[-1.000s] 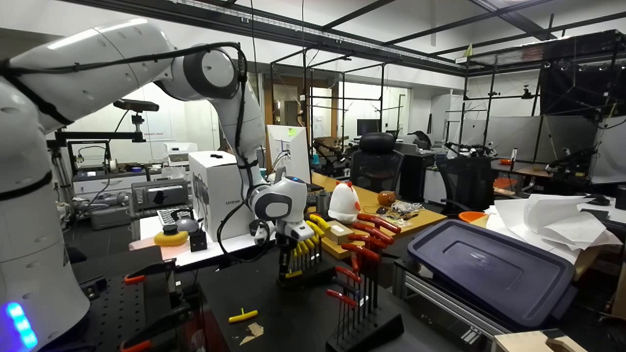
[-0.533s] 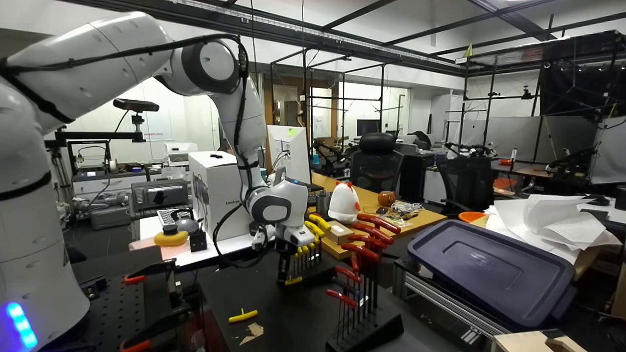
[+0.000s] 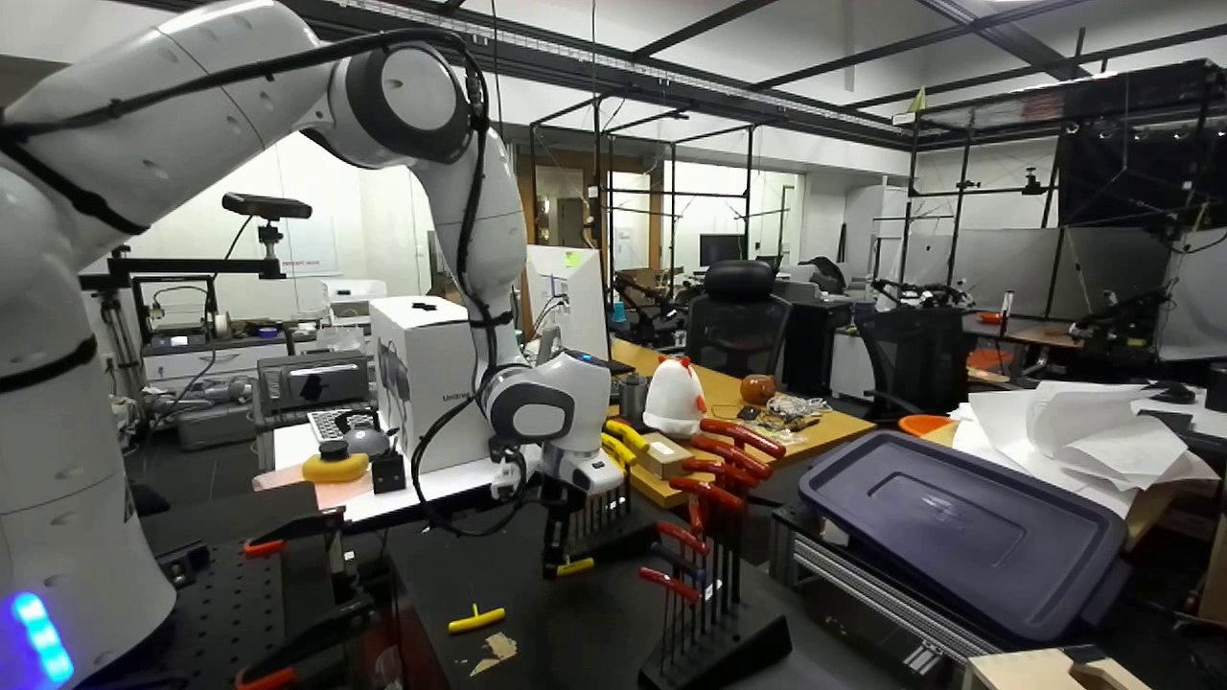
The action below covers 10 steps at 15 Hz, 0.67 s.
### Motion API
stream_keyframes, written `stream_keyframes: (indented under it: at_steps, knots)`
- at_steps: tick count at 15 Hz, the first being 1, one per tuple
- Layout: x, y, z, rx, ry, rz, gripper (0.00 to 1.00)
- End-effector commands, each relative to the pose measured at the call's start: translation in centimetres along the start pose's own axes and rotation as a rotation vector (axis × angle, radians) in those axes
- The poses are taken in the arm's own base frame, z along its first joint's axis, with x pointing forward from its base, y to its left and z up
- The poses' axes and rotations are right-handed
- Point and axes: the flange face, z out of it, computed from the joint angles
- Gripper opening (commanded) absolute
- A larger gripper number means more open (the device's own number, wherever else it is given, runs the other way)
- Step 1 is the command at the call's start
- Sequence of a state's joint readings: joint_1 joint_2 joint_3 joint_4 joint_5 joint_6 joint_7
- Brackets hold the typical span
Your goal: Remove two yellow wrenches from the stand.
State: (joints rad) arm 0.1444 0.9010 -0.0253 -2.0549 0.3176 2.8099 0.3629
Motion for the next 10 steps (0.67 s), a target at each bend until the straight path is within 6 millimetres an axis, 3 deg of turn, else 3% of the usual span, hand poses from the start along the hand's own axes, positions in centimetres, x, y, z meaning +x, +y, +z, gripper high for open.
stream_keyframes:
  at_steps: [1,10]
  knots:
    - [-0.6,2.5,-1.4,-0.023,-0.032,-0.027,0.04]
    - [-1.6,6.3,-0.2,-0.110,-0.090,-0.053,0.04]
